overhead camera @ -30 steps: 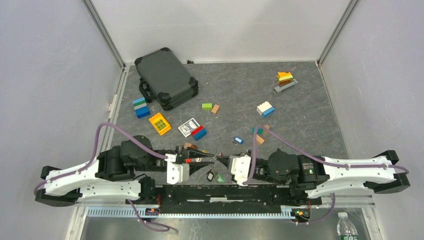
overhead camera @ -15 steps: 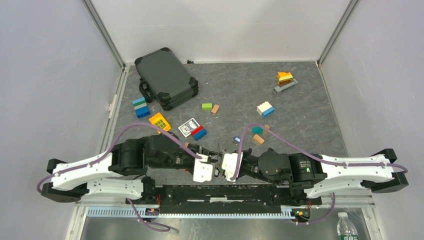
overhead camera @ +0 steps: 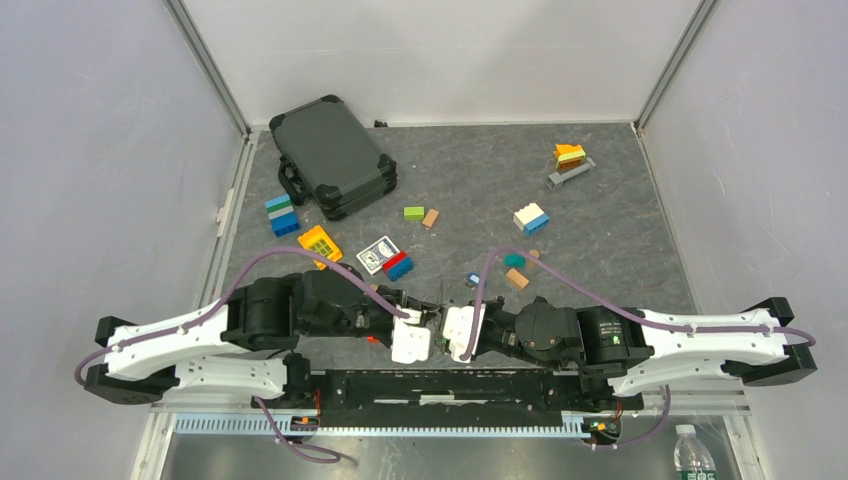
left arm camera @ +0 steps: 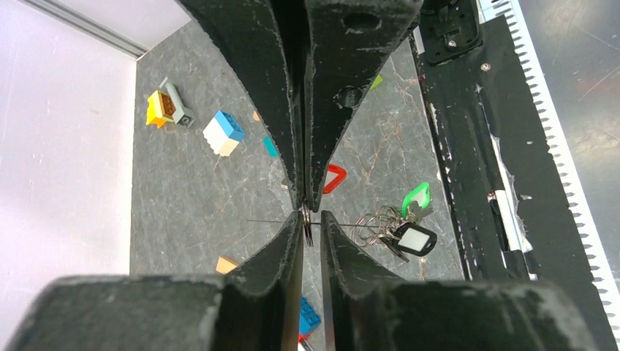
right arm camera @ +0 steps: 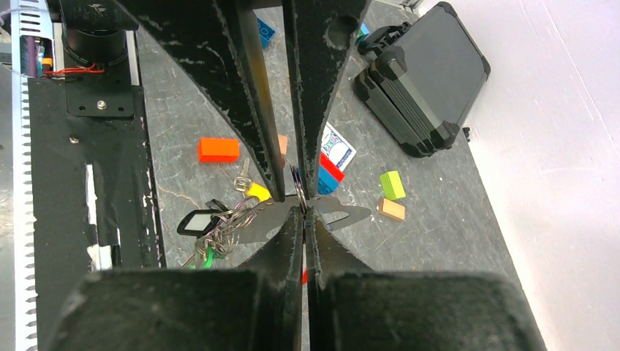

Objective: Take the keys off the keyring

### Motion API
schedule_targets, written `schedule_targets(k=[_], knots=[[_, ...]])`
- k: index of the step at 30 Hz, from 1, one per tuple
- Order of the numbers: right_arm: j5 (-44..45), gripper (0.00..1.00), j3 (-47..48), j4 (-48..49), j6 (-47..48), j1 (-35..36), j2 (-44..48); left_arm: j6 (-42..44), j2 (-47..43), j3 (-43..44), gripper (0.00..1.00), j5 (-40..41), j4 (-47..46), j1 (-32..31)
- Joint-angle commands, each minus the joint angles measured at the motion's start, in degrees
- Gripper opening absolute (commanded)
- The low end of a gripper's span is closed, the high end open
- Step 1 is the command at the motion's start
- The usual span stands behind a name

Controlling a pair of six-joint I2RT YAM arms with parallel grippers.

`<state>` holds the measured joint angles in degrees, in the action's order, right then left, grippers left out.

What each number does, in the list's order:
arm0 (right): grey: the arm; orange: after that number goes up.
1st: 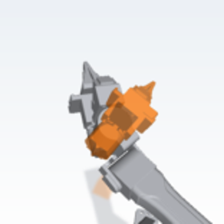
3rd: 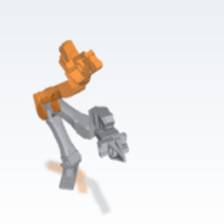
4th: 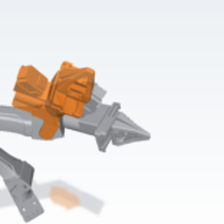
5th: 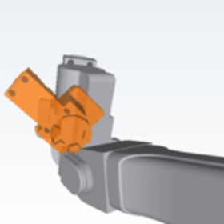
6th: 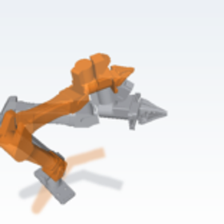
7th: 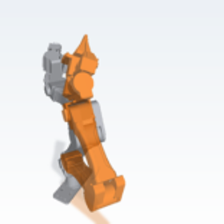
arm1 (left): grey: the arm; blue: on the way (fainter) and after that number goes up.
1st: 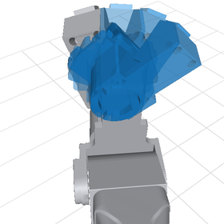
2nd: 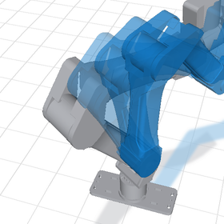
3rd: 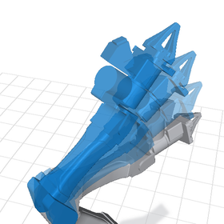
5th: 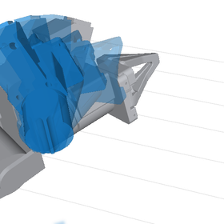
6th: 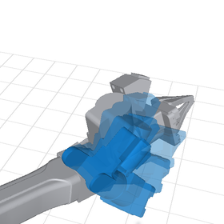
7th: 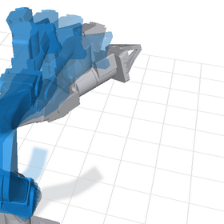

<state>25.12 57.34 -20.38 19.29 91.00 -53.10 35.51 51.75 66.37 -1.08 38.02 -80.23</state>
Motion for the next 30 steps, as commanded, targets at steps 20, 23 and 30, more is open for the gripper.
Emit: schedule_targets(k=[20, 23, 30], knots=[[-2.08, 0.19, -3.74, 11.72, 0.22, 0.09, 5.63, -0.28, -5.78, -4.22, 0.02, 2.88, -8.86, -0.24], [-2.44, 0.22, -5.09, 13.45, 0.14, 0.05, 7.05, -1.52, -8.55, -6.42, 0.02, 2.60, -12.04, -0.25], [-4.25, 0.23, -6.89, 16.13, -0.29, 0.07, 8.61, -3.77, -11.82, -8.96, 0.02, 1.46, -15.22, -0.28]])
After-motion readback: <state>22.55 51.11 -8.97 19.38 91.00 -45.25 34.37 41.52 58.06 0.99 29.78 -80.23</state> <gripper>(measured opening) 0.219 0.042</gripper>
